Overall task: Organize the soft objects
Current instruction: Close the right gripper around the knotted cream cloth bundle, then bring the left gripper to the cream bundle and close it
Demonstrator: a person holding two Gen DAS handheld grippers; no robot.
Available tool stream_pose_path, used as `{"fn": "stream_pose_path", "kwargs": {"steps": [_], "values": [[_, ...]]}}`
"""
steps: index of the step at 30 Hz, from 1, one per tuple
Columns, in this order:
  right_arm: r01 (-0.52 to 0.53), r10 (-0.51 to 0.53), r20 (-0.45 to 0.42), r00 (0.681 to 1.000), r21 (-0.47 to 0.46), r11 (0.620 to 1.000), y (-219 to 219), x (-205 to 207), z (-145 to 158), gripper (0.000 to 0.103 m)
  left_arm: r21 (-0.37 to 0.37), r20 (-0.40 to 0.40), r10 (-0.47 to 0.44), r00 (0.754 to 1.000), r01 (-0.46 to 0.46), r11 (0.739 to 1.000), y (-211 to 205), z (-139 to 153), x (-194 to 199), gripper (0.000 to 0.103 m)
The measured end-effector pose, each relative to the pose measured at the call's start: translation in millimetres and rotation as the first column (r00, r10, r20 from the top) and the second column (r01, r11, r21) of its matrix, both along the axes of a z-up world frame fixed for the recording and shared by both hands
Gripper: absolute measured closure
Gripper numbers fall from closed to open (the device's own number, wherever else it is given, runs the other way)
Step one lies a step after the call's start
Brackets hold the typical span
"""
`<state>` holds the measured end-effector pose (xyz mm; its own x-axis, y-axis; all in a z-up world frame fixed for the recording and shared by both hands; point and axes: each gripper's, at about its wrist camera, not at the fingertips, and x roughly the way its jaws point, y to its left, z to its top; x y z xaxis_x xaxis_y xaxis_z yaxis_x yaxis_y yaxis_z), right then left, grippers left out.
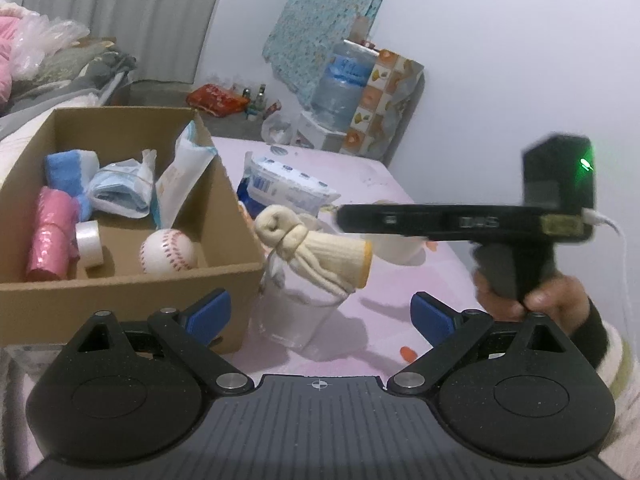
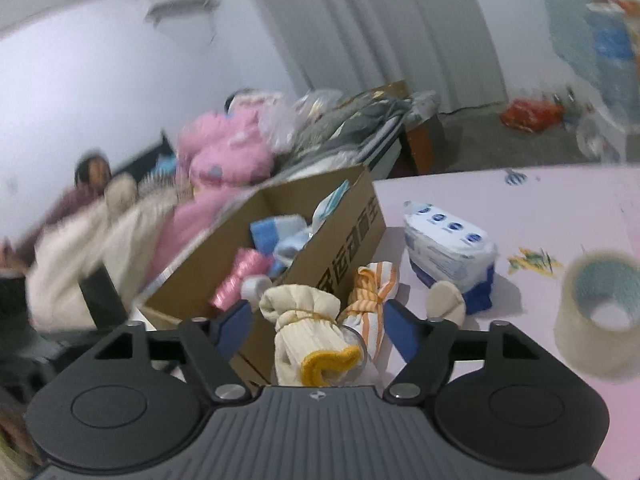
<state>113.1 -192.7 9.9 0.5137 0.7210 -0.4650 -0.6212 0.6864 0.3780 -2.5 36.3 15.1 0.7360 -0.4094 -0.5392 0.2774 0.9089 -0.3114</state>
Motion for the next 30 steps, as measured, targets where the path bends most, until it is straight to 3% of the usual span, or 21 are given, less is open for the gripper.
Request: {"fn": "stream_pose_path", "kwargs": {"steps": [7,10,13,19,25,30], "values": [[-0.082,0.098,0.054,0.994,-0.248,0.965,56,19,-10,0.035,0.027,0.002,0.026,1.0,-0.026,0.999,8,-4,-10,0.006],[-0.116,0.129,0.031,0.991,-0.275,0.954,66,24,-13,0.036,0.017,0.0,0.039,0.999,-0.039,0.999,13,-5,-13,0.006],[-0.155,0.156,-0.017,0.988,-0.245,0.957,70,28,-15,0.039,0.004,-0.004,0.05,0.999,-0.05,0.999,18,-6,-14,0.006],[-0.106,0.107,-0.005,0.994,-0.194,0.975,61,25,-13,0.04,-0.011,-0.001,0.064,0.998,-0.064,0.998,21,-6,-18,0.006],[-0.013,0.013,-0.053,0.999,0.015,1.0,28,31,-2,0.04,-0.024,0.011,0.072,0.997,-0.072,0.997,22,-5,-18,0.006],[-0.056,0.071,-0.079,0.994,0.175,0.983,7,2,13,0.04,-0.076,0.045,0.032,0.998,-0.028,0.997,20,3,-22,0.005]]}}
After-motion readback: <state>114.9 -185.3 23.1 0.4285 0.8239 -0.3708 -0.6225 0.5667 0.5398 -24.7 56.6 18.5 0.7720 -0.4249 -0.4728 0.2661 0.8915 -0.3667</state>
